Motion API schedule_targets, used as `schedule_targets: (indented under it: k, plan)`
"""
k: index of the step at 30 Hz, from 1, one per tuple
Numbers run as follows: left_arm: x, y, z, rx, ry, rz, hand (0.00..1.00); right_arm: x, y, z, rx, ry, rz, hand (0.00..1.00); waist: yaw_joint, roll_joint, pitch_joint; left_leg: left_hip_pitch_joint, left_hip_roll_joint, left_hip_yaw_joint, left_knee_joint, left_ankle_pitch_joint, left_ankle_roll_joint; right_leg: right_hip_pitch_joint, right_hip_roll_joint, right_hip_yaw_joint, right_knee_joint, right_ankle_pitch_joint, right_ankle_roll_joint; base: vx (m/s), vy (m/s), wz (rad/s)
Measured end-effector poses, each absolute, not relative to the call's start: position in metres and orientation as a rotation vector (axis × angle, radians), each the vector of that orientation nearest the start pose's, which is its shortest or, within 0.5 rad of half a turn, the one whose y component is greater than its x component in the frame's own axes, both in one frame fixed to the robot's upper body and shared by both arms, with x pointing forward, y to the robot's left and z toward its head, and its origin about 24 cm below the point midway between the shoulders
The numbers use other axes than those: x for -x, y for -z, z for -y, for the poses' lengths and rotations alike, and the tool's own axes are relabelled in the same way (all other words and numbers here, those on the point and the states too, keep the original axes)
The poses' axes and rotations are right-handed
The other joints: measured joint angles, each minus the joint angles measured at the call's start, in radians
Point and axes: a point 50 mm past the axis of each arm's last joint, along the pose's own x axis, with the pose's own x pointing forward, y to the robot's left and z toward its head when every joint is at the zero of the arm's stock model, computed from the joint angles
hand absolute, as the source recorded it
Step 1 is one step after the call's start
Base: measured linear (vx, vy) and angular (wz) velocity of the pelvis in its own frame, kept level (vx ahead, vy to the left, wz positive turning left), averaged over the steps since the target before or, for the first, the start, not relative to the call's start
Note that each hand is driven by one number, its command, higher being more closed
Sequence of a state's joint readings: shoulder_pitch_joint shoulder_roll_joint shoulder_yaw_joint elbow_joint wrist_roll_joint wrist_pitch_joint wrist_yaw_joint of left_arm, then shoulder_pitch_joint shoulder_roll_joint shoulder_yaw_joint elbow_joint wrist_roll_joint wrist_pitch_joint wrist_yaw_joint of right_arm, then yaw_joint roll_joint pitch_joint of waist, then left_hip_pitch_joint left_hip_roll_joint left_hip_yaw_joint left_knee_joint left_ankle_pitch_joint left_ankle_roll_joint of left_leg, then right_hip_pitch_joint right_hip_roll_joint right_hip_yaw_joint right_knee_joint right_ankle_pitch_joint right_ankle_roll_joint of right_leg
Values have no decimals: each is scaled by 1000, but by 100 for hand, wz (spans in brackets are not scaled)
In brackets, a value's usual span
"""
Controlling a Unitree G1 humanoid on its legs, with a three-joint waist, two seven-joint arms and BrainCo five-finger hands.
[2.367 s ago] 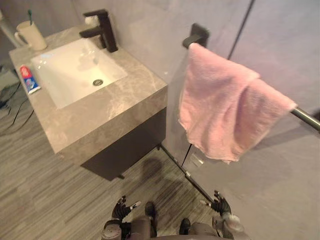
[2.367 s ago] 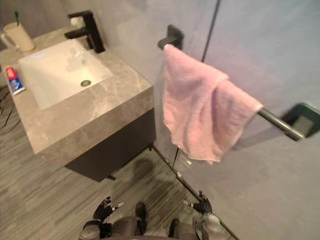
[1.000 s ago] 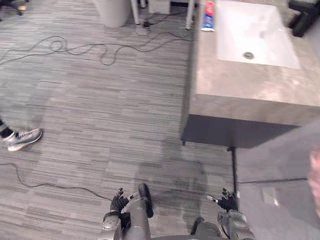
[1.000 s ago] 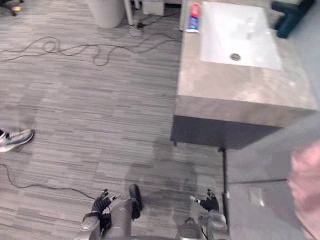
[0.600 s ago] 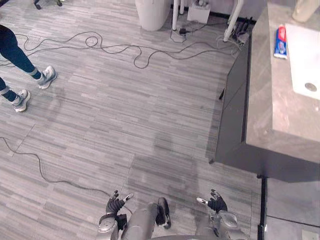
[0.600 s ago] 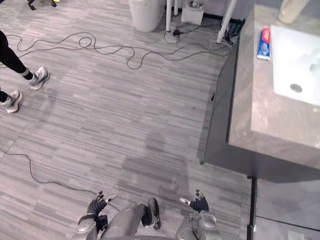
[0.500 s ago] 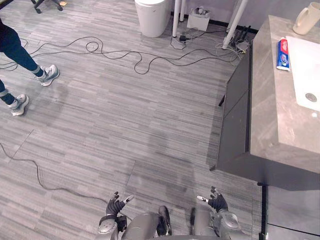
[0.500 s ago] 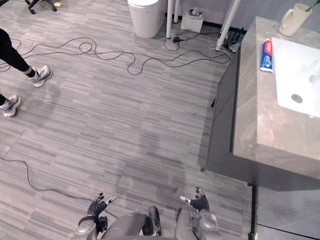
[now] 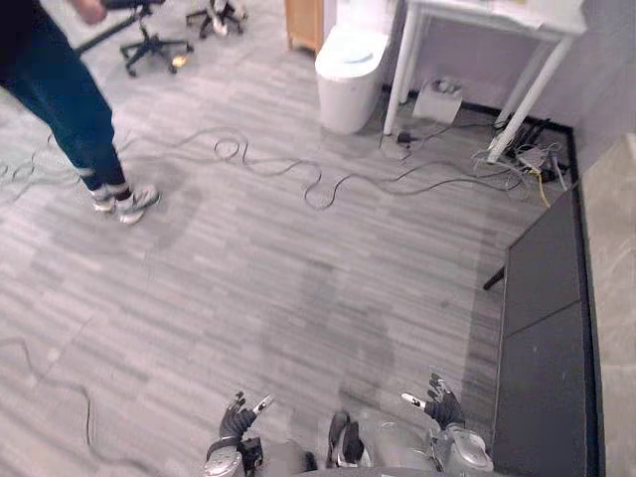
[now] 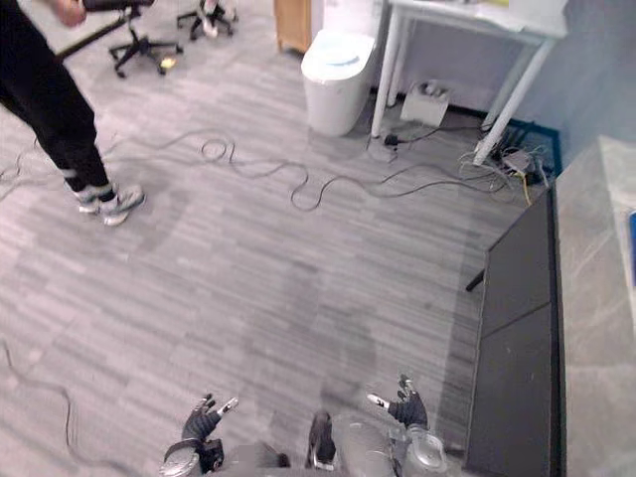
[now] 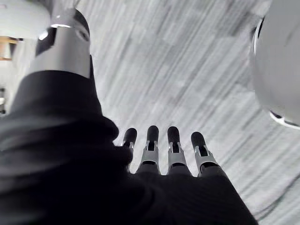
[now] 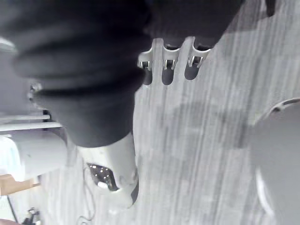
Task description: Organize washtable
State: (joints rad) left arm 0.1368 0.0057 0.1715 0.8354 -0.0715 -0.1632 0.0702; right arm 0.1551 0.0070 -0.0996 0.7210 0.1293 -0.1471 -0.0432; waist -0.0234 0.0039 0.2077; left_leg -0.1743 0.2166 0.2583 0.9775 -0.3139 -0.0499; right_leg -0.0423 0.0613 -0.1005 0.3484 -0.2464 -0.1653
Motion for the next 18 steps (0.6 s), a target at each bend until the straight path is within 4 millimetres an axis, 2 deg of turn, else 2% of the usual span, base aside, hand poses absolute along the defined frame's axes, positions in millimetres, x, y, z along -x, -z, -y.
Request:
schedule_targets:
  k: [1, 2, 3, 4, 5, 6, 7, 8, 9, 10, 11, 13, 14, 15, 16, 18]
  plan:
    - [-128, 135, -191, 87, -311, -784, 0, -139, 125, 173, -156, 247, -720, 0, 6, -5, 3, -31, -3, -16, -63, -6, 9, 37, -15, 49, -23, -7, 24, 539, 336, -109]
    - [-129, 134, -191, 88, -310, -779, 0, -139, 125, 174, -158, 251, -720, 0, 10, -11, 7, -48, -10, -25, -101, -7, 12, 55, -25, 67, -35, -12, 34, 440, 331, -95]
    - [-131, 133, -191, 91, -311, -762, 0, -135, 126, 176, -160, 261, -729, 0, 16, -17, 7, -85, -44, -58, -183, -6, 9, 84, -51, 108, -46, -30, 66, 423, 360, -87]
    - [-133, 132, -190, 96, -311, -748, 0, -133, 127, 177, -160, 268, -733, 0, 20, -21, 5, -121, -83, -120, -291, 5, -10, 99, -81, 148, -44, -49, 95, 420, 374, -91]
    - [-134, 131, -189, 98, -312, -744, 0, -133, 127, 178, -162, 271, -735, 0, 26, -18, 3, -133, -102, -153, -363, 19, -30, 104, -92, 170, -40, -62, 113, 422, 406, -110]
    - [-132, 133, -184, 112, -309, -753, 0, -128, 129, 179, -159, 274, -746, 0, 41, -1, -6, -128, -113, -212, -524, 70, -63, 104, -97, 218, -33, -91, 156, 426, 437, -126]
    - [-128, 134, -186, 111, -323, -761, 0, -128, 130, 178, -156, 271, -757, 0, 42, -1, -20, -119, -116, -191, -502, 150, -39, 113, -107, 270, -15, -122, 192, 428, 449, -120]
    - [-127, 135, -189, 101, -327, -768, 0, -126, 131, 174, -163, 264, -761, 0, 41, -16, -32, -115, -120, -163, -497, 122, -35, 109, -121, 285, -11, -120, 192, 427, 421, -103]
    - [-126, 134, -194, 88, -334, -766, 0, -126, 131, 166, -172, 249, -764, 0, 42, -45, -48, -103, -127, -113, -486, 87, -17, 91, -145, 317, 8, -108, 201, 411, 381, -89]
    - [-126, 134, -197, 78, -338, -765, 0, -126, 131, 161, -179, 241, -767, 0, 48, -61, -57, -91, -128, -69, -482, 74, 4, 68, -160, 336, 42, -97, 219, 399, 356, -107]
    - [-126, 134, -199, 71, -343, -768, 0, -127, 131, 158, -181, 234, -765, 0, 46, -75, -62, -68, -129, -33, -485, 54, 26, 44, -172, 338, 87, -77, 253, 423, 400, -120]
    - [-125, 135, -197, 68, -334, -778, 0, -130, 130, 158, -177, 227, -759, 0, 45, -71, -58, 8, -130, 32, -520, 29, 47, -33, -184, 326, 244, -25, 314, 337, 315, -108]
    - [-124, 137, -195, 67, -326, -788, 0, -130, 130, 158, -176, 224, -758, 0, 40, -57, -49, 63, -131, 61, -548, 19, 56, -88, -189, 291, 369, -23, 326, 203, 175, -86]
    - [-124, 137, -193, 63, -313, -794, 0, -130, 130, 158, -173, 224, -755, 0, 38, -55, -47, 103, -132, 79, -568, 17, 57, -128, -198, 239, 442, -32, 312, 292, 200, -94]
    - [-125, 139, -190, 51, -286, -806, 0, -133, 130, 160, -158, 218, -756, 0, 37, -51, -45, 167, -131, 107, -610, 17, 57, -175, -207, 146, 492, -61, 270, 238, 132, -65]
    - [-128, 140, -188, 40, -264, -816, 0, -134, 132, 162, -135, 207, -767, 0, 34, -50, -45, 216, -131, 128, -654, 17, 57, -213, -206, 58, 465, -87, 251, 277, 77, -46]
